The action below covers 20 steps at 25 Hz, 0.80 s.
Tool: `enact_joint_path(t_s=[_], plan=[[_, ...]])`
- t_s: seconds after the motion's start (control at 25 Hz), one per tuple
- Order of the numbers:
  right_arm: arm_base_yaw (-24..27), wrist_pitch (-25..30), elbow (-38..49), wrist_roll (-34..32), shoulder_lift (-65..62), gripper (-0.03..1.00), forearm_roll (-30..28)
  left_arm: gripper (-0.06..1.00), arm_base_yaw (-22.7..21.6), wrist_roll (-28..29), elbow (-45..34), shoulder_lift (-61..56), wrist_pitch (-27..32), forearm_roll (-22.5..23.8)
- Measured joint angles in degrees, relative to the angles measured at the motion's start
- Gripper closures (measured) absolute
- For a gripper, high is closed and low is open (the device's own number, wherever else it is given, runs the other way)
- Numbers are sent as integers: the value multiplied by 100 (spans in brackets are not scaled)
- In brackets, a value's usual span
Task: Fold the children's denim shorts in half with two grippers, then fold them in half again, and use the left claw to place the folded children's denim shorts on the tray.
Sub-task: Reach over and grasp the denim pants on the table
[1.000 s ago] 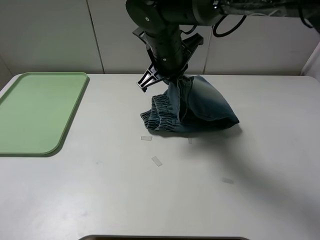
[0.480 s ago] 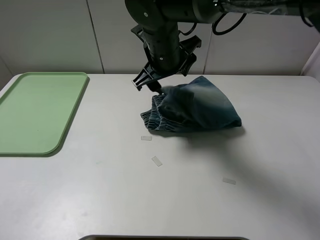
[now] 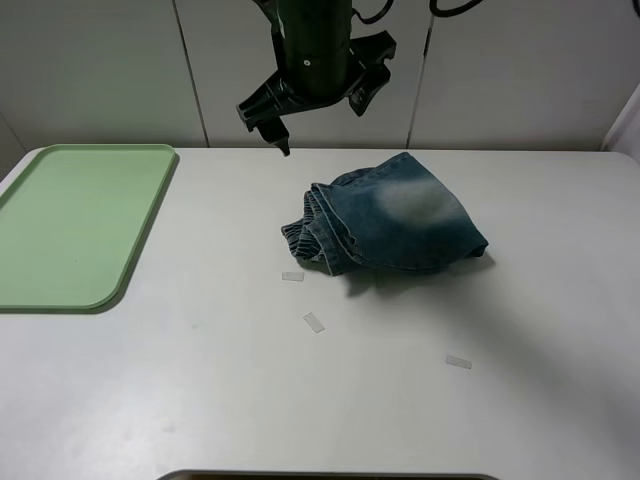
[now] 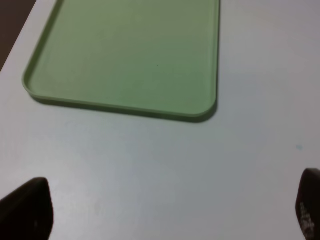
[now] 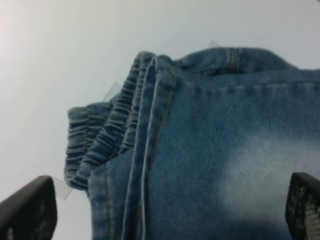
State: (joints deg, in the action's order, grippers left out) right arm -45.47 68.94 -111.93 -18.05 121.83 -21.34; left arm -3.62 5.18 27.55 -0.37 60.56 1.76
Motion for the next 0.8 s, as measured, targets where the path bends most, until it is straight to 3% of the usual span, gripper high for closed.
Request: enact_joint_path(t_s=[0.28,0.4,0.56,0.68,0.8], plan=[[0,73,-158,166,-380,27,215,-2,0,0,0,0,0,0],[0,85,-135,423,-723,27,692,-2,0,0,0,0,0,0],[0,91,242,631,-1196,27,1121,-2,0,0,0,0,0,0],[0,95,406,674,-1351,27,1160,-2,0,0,0,0,0,0],[0,95,1117,784,-1976,27,1197,-2,0,0,0,0,0,0]])
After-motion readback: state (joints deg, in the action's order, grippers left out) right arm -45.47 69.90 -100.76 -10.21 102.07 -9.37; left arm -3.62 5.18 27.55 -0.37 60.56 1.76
